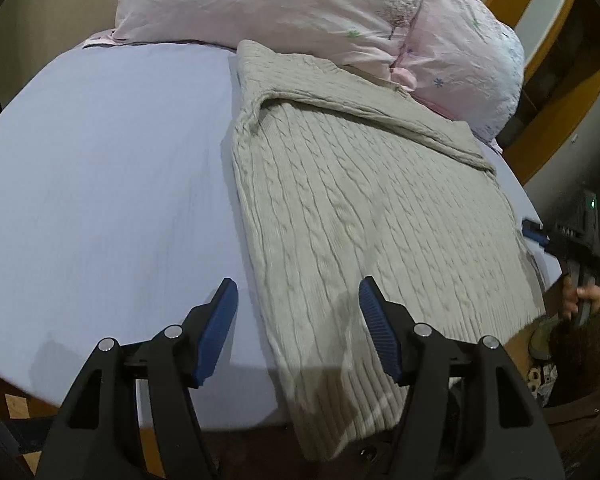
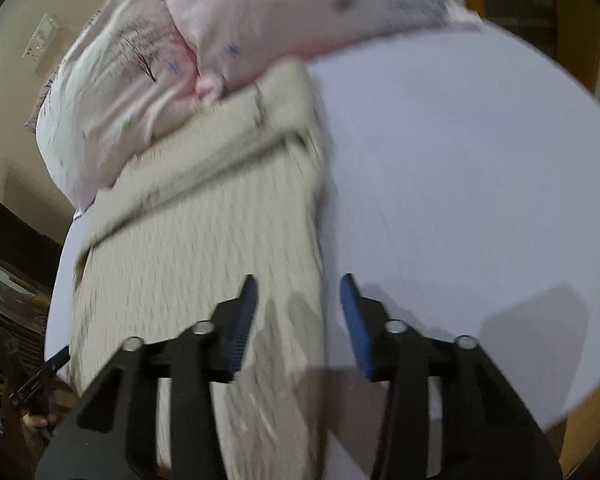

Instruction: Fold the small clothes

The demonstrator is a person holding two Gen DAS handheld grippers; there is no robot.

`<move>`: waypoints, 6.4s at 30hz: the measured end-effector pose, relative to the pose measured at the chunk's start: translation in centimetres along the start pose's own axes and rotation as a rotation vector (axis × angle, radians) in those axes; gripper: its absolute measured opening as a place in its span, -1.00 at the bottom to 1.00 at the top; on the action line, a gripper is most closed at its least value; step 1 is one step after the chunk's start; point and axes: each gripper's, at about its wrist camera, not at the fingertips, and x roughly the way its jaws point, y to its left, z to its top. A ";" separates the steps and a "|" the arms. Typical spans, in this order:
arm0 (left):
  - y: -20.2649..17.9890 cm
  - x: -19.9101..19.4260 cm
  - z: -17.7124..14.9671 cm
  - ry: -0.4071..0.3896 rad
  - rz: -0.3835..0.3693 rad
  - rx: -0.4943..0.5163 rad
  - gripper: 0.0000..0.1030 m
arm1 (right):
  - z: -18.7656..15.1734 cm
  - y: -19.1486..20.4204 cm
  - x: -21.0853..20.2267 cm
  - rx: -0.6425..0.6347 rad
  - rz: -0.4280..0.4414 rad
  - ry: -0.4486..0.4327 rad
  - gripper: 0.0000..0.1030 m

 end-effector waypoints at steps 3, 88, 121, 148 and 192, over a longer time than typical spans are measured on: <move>-0.6 -0.7 -1.5 -0.009 -0.021 0.013 0.10 | -3.3 -0.5 -0.8 0.024 0.103 0.026 -0.46; -14.4 17.3 25.8 0.113 -0.333 -0.220 0.39 | 20.8 -2.9 12.9 0.166 0.312 0.099 0.94; -14.0 9.3 18.8 -0.147 -0.053 0.223 0.34 | 15.6 13.0 15.1 -0.333 0.292 0.070 -0.66; -10.4 6.7 12.7 -0.113 0.093 0.130 0.96 | 10.1 14.2 8.7 -0.462 0.065 -0.118 0.86; -11.3 10.8 10.0 0.003 0.295 0.165 0.97 | 1.5 15.3 11.9 -0.454 -0.233 -0.011 0.97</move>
